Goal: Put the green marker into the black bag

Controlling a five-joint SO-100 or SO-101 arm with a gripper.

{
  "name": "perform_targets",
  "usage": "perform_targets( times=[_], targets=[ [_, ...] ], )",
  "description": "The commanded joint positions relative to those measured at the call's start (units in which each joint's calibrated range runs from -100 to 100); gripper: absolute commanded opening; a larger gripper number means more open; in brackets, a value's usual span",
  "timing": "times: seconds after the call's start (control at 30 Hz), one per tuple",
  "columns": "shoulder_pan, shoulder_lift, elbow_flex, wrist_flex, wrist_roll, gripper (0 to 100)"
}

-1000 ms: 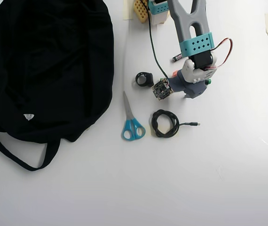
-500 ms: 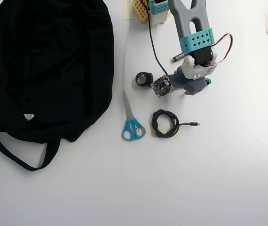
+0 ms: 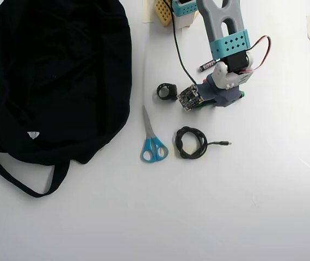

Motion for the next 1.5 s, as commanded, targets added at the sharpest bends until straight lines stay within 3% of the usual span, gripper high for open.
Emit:
perform_targets(
  times=[0.0, 0.2, 0.67, 0.9, 1.47],
  targets=[
    [-0.9, 0.7, 2.6, -0.4, -23.9, 7],
    [-0.9, 0.6, 2.6, -0.3, -23.9, 2],
    [-1.2, -2.0, 1.4, 0.0, -20.4, 2],
    [-1.2, -8.0, 1.2, 7.0, -18.6, 2],
    [-1.2, -13.0, -8.9, 11.9, -5.0, 2]
  ],
)
